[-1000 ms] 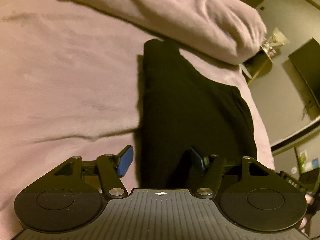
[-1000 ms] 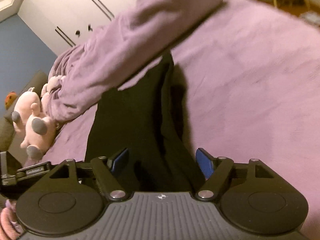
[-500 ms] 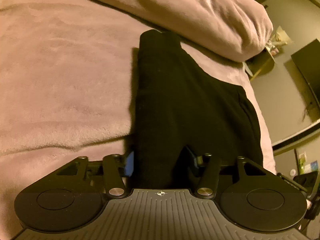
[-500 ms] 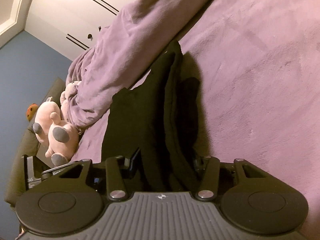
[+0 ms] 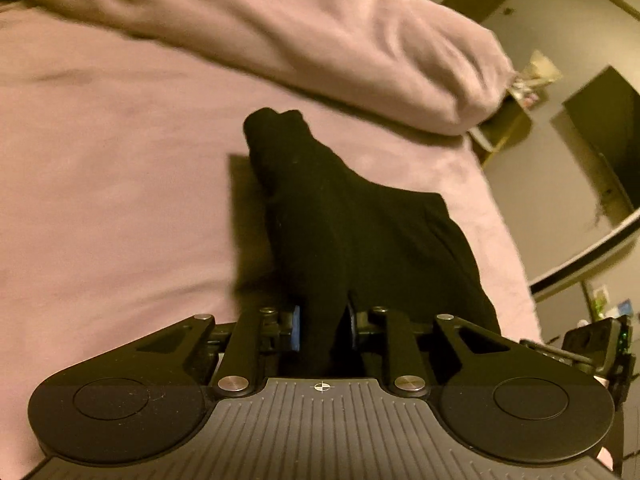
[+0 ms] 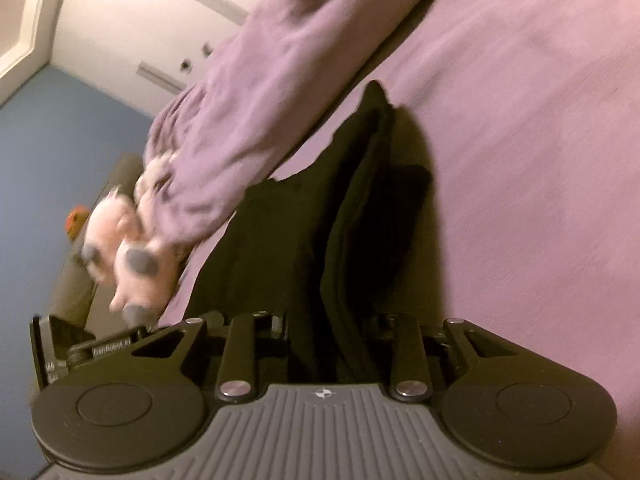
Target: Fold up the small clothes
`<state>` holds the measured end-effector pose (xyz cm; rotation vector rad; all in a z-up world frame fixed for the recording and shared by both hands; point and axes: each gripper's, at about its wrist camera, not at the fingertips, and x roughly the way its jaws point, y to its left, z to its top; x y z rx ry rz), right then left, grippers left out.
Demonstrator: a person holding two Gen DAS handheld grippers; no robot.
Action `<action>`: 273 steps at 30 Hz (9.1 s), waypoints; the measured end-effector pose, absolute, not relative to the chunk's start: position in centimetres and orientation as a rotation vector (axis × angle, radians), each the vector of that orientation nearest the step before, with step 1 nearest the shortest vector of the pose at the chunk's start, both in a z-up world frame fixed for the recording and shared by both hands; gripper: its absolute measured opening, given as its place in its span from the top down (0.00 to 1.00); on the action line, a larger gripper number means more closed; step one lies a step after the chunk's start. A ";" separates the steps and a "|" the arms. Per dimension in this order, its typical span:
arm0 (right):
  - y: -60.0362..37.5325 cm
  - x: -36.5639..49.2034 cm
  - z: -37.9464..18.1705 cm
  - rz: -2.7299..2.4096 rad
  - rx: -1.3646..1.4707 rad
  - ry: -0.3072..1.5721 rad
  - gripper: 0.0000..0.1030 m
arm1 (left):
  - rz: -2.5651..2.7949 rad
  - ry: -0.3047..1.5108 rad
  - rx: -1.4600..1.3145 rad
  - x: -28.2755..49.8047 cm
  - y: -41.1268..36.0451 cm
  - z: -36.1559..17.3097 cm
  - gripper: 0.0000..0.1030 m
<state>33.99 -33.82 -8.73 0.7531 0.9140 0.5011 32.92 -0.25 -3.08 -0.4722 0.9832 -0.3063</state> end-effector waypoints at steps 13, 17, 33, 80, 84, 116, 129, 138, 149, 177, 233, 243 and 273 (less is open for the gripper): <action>-27.7 26.3 -8.1 0.502 0.646 0.990 0.46 | -0.277 0.975 -0.514 22.8 6.0 -4.9 0.47; -28.0 23.6 -7.9 0.459 0.616 0.994 0.46 | -0.274 1.027 -0.562 21.4 5.6 -6.1 0.46; -30.3 17.5 -5.8 0.250 0.793 0.881 0.47 | -0.269 0.950 -0.880 16.3 5.8 -4.8 0.50; -29.5 18.9 -6.3 0.279 0.994 0.822 0.90 | -0.155 0.975 -0.988 16.6 5.3 -8.2 0.65; -29.5 18.9 -6.2 0.287 1.009 0.818 0.90 | -0.152 0.934 -1.095 16.6 6.2 -8.5 0.65; -27.8 18.8 -7.1 0.206 0.739 0.938 0.90 | 0.013 0.719 -1.032 15.6 11.5 -5.9 0.97; -24.0 18.5 -2.4 0.100 0.296 0.768 0.72 | -0.081 0.839 -0.573 19.6 4.9 -3.4 0.63; -20.7 20.5 -6.3 0.121 -0.021 0.766 0.62 | -0.012 0.966 -0.339 21.0 2.4 -5.6 0.48; -21.5 17.0 -4.0 0.092 -0.016 0.945 0.33 | 0.062 0.950 -0.192 16.5 0.8 -2.0 0.14; -18.2 13.7 2.0 0.024 -0.008 1.094 0.04 | 0.063 0.945 -0.016 12.9 -0.8 2.5 0.07; -18.6 14.3 2.1 -0.002 -0.006 1.115 0.04 | 0.049 0.992 -0.007 13.5 -1.5 2.0 0.07; -18.6 14.4 1.9 -0.001 -0.005 1.119 0.04 | 0.047 0.993 -0.003 13.7 -1.5 1.9 0.07; -18.6 14.3 1.8 -0.005 -0.009 1.115 0.04 | 0.046 1.001 0.016 13.9 -1.4 1.3 0.07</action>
